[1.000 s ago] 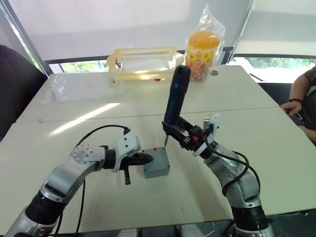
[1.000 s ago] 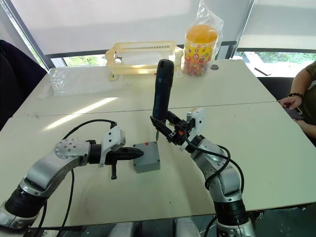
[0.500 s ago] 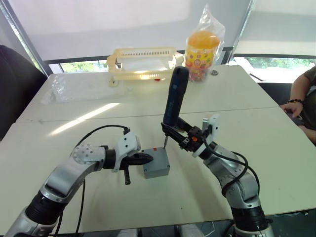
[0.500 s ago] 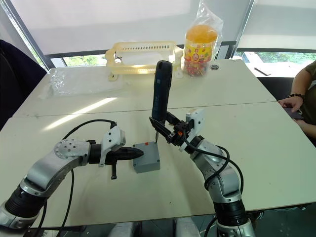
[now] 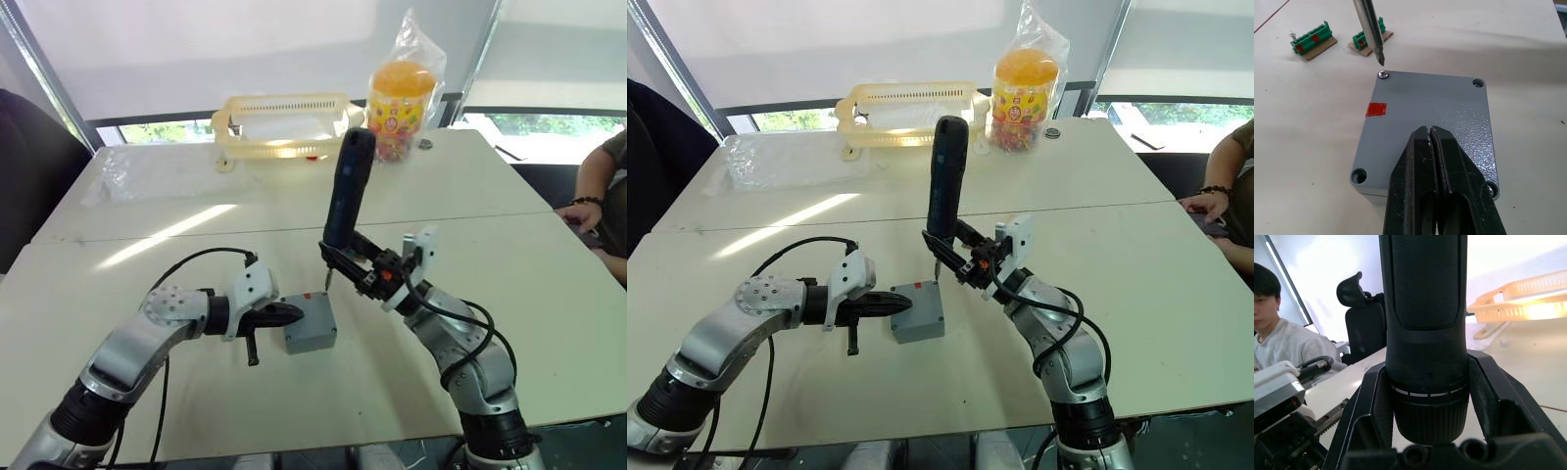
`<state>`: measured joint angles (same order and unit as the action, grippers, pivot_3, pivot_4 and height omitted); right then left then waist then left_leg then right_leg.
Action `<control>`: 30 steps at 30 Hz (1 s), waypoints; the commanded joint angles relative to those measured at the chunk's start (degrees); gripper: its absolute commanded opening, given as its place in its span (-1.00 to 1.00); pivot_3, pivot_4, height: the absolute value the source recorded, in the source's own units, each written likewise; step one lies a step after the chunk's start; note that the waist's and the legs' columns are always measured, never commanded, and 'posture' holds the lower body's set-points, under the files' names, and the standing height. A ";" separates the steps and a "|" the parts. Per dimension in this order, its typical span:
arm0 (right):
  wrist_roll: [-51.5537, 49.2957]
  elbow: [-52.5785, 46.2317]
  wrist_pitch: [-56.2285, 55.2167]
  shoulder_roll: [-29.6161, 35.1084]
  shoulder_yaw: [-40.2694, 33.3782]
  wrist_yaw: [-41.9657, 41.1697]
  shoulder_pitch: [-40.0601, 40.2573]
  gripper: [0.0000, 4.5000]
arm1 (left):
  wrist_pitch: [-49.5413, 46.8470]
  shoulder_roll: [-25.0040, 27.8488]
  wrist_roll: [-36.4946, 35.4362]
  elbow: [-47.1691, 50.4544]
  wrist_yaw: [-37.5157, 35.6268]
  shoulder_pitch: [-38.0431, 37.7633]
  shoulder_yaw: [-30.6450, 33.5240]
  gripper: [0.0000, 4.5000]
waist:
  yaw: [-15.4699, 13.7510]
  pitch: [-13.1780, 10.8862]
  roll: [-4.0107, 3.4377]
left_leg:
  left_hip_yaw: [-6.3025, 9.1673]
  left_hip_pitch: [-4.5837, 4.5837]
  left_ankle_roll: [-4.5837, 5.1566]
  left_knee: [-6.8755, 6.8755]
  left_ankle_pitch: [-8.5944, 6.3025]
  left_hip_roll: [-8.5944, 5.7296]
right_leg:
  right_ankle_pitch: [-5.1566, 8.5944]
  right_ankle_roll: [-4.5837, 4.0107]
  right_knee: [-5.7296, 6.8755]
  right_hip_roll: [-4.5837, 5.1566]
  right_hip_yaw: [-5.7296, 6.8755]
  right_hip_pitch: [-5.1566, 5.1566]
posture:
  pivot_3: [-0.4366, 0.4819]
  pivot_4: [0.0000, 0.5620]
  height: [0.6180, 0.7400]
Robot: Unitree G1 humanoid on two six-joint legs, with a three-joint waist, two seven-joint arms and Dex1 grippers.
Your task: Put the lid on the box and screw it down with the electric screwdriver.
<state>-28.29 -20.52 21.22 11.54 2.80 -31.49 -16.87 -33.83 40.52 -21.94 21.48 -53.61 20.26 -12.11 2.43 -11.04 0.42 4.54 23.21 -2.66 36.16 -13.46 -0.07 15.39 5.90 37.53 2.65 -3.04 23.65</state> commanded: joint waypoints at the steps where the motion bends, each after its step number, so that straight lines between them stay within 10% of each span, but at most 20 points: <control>1: -1.34 -4.20 -0.82 -0.22 -0.15 0.19 -1.28 -0.22 | -0.16 0.33 1.02 -0.87 -0.13 -0.79 -0.30 -1.00 | 0.00 0.00 0.00 | 0.00 0.00 0.00 0.00 0.00 0.00 | 0.00 0.00 0.00 0.00 0.00 0.00 | -0.05 -0.47 1.00; 30: 1.46 0.48 -4.14 -0.22 1.37 -1.75 0.02 -0.22 | 0.14 0.52 1.17 -1.03 0.33 -0.91 0.00 -1.00 | 0.00 0.00 0.00 | 0.00 -0.02 0.00 0.00 0.00 0.00 | 0.00 0.00 0.00 0.00 0.00 -0.02 | -0.05 -0.47 1.00</control>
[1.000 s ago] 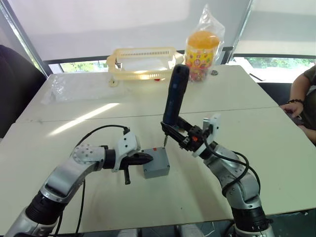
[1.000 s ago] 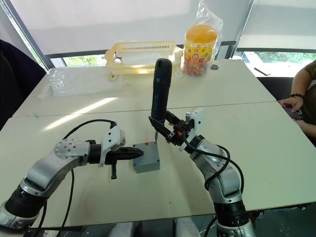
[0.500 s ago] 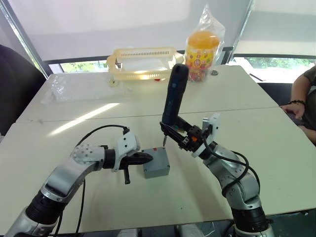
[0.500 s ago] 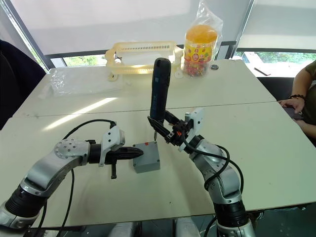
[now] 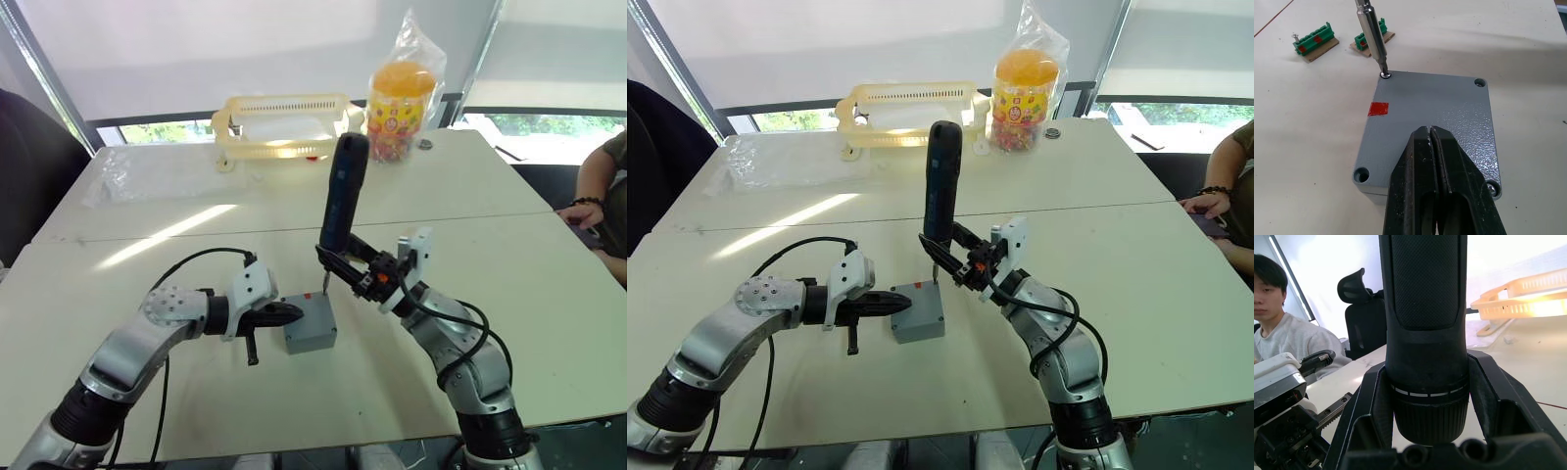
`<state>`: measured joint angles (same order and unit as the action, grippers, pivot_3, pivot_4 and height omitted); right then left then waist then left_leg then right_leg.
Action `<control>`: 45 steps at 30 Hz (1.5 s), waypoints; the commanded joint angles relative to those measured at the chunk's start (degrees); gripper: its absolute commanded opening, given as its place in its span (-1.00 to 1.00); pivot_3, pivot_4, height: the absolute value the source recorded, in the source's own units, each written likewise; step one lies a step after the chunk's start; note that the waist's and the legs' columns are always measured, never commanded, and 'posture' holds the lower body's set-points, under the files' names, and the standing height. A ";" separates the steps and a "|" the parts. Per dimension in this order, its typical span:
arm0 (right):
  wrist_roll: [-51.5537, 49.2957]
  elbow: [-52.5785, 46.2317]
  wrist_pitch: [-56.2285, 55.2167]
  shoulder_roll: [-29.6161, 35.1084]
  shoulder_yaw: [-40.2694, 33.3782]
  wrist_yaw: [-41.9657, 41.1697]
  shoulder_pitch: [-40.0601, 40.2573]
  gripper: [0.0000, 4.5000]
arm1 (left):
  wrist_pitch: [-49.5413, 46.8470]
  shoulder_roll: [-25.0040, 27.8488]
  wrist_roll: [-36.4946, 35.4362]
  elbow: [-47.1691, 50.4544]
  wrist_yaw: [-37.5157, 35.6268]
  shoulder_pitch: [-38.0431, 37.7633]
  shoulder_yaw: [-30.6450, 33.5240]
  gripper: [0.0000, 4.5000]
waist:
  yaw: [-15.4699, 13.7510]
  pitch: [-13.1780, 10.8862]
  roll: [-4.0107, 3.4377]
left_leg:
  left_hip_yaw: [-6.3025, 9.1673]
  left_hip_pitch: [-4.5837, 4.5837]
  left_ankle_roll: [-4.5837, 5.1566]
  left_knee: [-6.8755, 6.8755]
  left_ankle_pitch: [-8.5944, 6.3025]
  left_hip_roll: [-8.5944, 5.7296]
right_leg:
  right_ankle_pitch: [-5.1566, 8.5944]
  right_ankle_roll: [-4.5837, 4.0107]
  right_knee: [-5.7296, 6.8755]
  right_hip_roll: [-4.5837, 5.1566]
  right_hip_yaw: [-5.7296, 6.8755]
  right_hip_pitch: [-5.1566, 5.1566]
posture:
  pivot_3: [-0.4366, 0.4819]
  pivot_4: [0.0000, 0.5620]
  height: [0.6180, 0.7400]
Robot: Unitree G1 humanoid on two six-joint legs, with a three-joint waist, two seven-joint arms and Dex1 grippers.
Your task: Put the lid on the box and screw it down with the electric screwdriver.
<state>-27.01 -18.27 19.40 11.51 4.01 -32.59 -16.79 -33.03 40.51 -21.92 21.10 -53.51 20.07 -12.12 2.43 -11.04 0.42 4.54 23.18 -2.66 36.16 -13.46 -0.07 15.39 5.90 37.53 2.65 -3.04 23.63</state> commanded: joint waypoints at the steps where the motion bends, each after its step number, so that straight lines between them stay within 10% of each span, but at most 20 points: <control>1: 0.34 -1.69 -2.49 -0.10 0.24 -0.74 0.09 -0.22 | -0.67 0.52 1.14 -0.67 0.24 -0.70 0.01 -1.00 | -0.01 0.00 0.00 | 0.00 0.00 0.00 0.00 0.00 0.00 | 0.00 0.00 0.00 0.00 0.00 0.00 | -0.05 -0.47 1.00; 45: 10.26 5.82 -11.50 2.80 8.01 -5.18 5.53 -0.22 | 2.52 1.34 5.10 -1.15 -1.06 -3.63 -1.88 -1.00 | -0.01 1.04 0.14 | 0.01 -1.02 0.02 -0.25 -0.04 0.02 | 0.24 -0.25 -0.25 0.00 0.02 -1.03 | -0.05 -0.47 1.00</control>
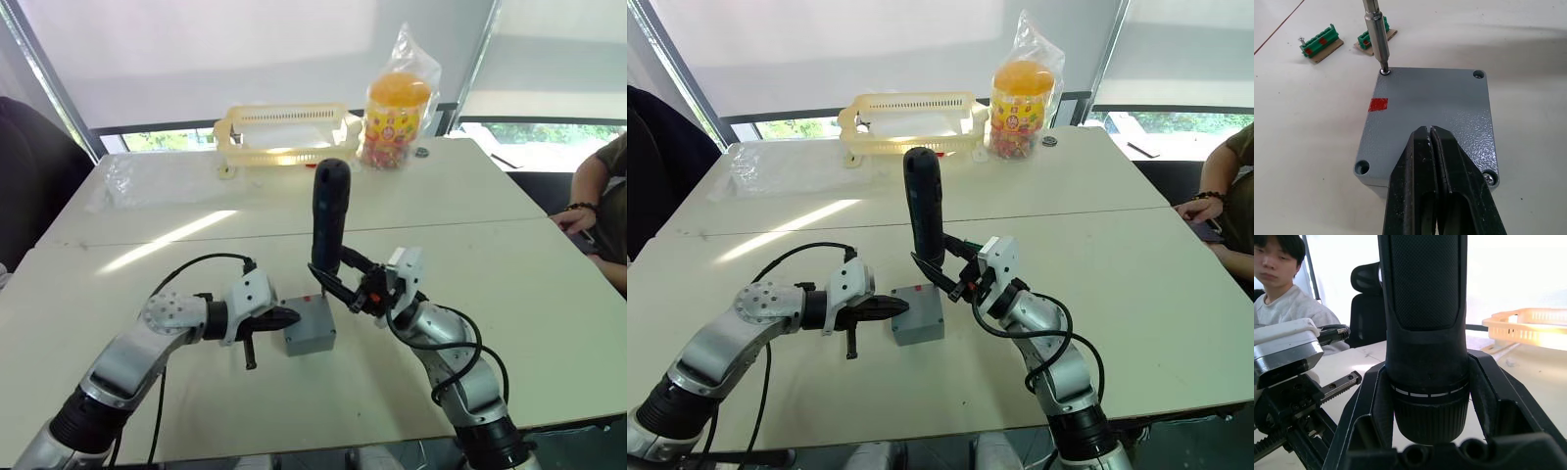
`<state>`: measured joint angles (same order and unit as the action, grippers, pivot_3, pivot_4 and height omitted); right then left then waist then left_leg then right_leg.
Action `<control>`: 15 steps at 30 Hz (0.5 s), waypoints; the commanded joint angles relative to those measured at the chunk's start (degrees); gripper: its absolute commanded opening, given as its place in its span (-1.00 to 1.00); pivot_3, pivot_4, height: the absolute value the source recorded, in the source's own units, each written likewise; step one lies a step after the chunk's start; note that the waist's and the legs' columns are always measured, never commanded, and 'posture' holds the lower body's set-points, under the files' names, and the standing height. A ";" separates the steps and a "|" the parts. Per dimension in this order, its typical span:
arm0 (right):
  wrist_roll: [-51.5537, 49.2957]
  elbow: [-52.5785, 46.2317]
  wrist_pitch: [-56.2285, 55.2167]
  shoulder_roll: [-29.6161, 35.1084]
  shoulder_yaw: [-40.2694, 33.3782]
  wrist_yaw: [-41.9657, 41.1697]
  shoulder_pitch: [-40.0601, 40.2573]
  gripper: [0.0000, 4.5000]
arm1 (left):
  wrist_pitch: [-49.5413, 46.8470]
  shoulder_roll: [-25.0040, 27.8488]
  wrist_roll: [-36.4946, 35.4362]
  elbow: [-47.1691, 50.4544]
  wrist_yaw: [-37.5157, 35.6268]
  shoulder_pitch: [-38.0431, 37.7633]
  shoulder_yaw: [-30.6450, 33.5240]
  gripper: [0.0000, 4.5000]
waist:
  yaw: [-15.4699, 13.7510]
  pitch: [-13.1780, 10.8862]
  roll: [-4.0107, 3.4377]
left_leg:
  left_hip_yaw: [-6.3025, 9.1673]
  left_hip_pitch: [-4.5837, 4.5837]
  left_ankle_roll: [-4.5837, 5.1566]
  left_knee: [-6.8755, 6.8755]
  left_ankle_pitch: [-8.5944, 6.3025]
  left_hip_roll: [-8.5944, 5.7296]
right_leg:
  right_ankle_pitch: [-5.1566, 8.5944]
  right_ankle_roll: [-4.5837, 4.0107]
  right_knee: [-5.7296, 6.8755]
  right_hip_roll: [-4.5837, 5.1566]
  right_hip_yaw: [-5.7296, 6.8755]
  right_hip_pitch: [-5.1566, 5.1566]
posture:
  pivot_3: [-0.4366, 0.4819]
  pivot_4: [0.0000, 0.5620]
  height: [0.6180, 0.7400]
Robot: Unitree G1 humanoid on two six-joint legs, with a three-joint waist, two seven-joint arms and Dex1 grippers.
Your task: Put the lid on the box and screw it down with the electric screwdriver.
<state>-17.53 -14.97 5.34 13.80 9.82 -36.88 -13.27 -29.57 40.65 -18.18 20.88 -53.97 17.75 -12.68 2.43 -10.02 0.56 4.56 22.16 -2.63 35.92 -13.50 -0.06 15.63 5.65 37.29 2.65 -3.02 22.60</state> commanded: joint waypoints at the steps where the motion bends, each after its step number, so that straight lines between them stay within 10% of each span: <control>1: 0.77 2.86 2.57 0.40 2.23 -0.84 1.95 -0.22 | -1.03 1.15 1.40 -0.76 -0.59 -1.42 -1.30 -1.00 | 0.00 0.05 0.00 | 0.00 -0.07 0.00 -0.02 0.00 0.00 | 0.04 -0.02 -0.04 0.00 0.00 -0.07 | -0.05 -0.47 1.00; 15: 1.57 5.57 2.36 0.49 2.76 -0.70 2.59 -0.22 | -1.93 0.74 1.54 0.38 -0.12 -1.85 -1.27 -1.00 | -0.02 0.61 0.30 | -0.04 -0.76 0.01 -0.58 -0.02 0.01 | 0.42 -0.20 -0.10 0.05 -0.03 -0.50 | -0.05 -0.47 1.00</control>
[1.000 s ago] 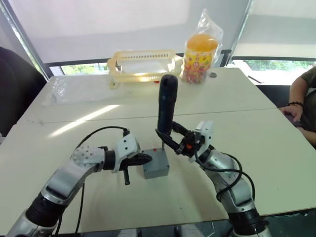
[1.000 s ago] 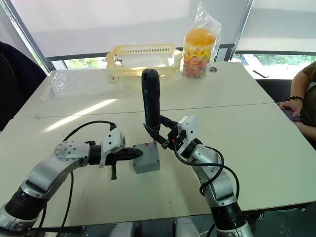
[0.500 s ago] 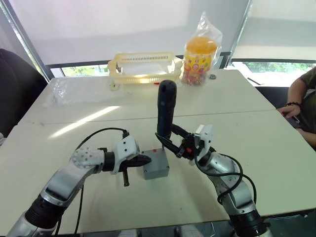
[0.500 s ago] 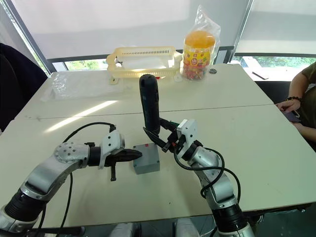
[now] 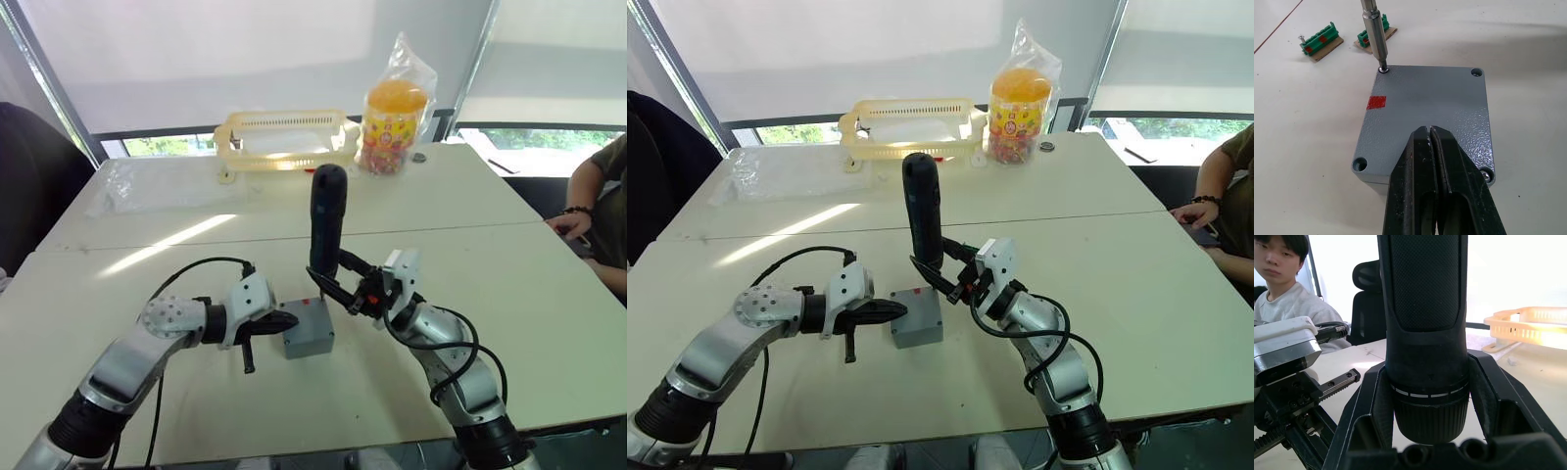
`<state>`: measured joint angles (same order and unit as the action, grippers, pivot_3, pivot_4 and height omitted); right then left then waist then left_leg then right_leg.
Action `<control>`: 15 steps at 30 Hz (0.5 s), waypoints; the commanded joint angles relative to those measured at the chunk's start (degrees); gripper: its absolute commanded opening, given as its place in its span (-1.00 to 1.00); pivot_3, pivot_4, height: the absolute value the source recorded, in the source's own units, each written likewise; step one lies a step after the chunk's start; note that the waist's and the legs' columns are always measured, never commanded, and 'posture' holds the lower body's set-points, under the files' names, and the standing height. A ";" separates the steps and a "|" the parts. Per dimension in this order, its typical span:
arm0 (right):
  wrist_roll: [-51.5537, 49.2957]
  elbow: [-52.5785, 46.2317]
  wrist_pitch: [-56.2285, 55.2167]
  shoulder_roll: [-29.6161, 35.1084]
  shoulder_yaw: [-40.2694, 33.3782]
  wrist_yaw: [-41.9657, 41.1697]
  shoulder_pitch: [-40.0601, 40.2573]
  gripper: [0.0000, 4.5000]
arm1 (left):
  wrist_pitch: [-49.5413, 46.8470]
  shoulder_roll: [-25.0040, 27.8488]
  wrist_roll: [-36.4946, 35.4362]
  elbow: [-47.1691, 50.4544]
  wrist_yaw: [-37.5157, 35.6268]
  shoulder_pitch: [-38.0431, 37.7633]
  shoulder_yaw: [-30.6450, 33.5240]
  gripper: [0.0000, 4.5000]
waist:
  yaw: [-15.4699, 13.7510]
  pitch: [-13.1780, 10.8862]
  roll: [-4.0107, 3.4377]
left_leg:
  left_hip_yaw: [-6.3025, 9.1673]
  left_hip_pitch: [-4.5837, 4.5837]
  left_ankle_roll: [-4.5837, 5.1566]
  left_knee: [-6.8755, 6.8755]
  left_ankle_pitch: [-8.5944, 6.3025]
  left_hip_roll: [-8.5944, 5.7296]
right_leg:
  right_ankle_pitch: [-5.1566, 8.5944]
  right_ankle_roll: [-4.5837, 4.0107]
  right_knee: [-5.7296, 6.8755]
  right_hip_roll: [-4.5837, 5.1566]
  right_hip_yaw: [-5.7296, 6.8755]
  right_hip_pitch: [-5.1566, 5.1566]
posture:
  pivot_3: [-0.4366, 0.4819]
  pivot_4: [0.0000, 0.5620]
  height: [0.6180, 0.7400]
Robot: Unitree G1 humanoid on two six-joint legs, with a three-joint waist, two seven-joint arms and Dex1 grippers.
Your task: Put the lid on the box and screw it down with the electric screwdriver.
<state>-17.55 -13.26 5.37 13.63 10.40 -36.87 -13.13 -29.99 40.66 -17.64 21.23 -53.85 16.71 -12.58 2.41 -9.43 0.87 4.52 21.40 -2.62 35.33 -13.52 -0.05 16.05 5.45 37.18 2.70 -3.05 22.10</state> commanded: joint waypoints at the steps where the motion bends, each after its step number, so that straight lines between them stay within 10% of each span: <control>1: 1.73 3.97 2.22 0.72 2.22 -0.71 2.46 -0.22 | -1.53 0.70 1.04 0.04 -0.25 -0.80 -1.39 -1.00 | 0.00 0.03 0.00 | 0.00 0.00 0.00 0.00 0.00 0.00 | 0.00 0.00 0.00 0.00 0.00 0.00 | -0.05 -0.47 1.00; 15: 3.29 6.16 3.54 1.66 3.01 -0.51 2.40 -0.22 | 0.56 -0.18 2.41 -2.30 -0.43 -1.09 -1.92 -1.00 | -0.02 0.39 -0.02 | 0.01 -0.01 0.00 -0.06 0.00 0.01 | 0.09 -0.10 -0.06 0.02 0.00 0.00 | -0.05 -0.47 1.00</control>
<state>-16.76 -12.55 4.71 14.04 11.00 -36.88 -13.25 -29.09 40.21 -16.80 20.55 -54.02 16.54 -12.77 2.39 -9.04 0.85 4.53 21.39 -2.63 35.26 -13.52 -0.03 16.15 5.32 37.12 2.72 -3.05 22.10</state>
